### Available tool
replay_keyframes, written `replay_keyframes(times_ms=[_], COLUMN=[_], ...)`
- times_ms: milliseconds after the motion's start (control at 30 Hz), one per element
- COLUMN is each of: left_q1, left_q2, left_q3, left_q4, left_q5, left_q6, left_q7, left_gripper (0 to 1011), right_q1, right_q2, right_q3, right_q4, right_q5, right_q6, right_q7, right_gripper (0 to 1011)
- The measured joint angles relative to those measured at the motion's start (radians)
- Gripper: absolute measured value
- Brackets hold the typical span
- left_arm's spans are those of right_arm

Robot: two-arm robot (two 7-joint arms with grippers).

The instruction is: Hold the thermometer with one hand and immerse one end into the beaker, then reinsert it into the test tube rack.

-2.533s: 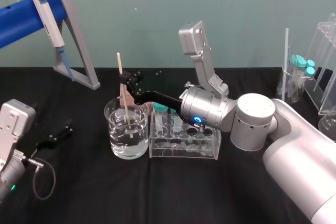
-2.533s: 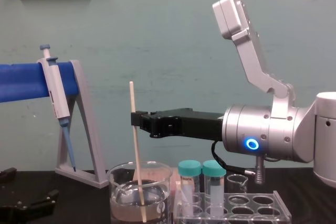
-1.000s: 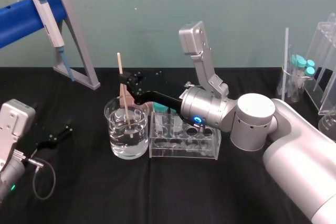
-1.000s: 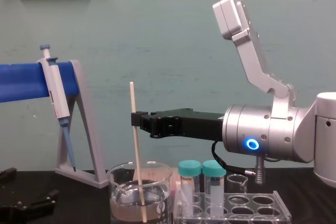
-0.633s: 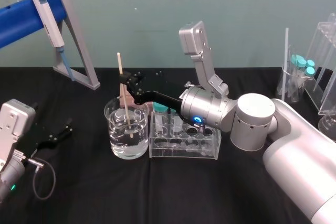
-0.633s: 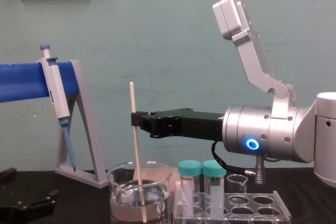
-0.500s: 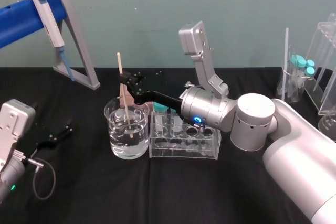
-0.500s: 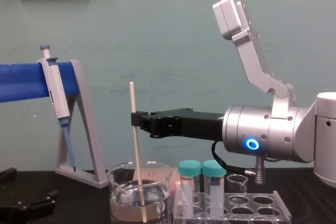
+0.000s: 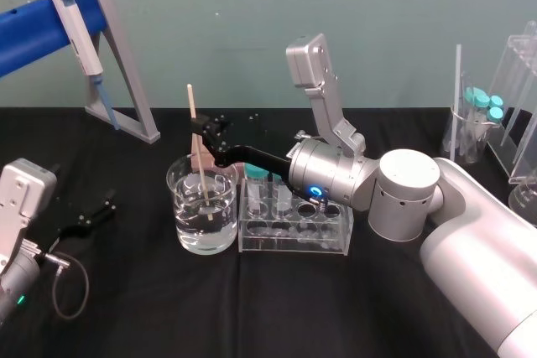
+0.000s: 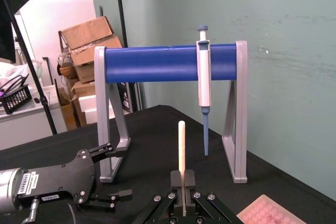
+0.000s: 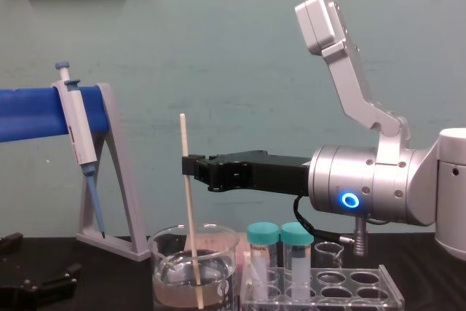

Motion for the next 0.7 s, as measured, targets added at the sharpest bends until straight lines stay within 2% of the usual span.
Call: replay_keyframes(times_ms=[700], left_q1=[0.000], left_q2=[0.000], left_q3=[0.000], left_q4=[0.000], left_q5=[0.000], left_q6=[0.000], left_q7=[0.000], left_gripper=[1004], right_q1=[0.000], right_q2=[0.000], right_q3=[0.000], right_q4=[0.000], right_q5=[0.000], right_q6=[0.000], right_q7=[0.000], right_gripper=[30])
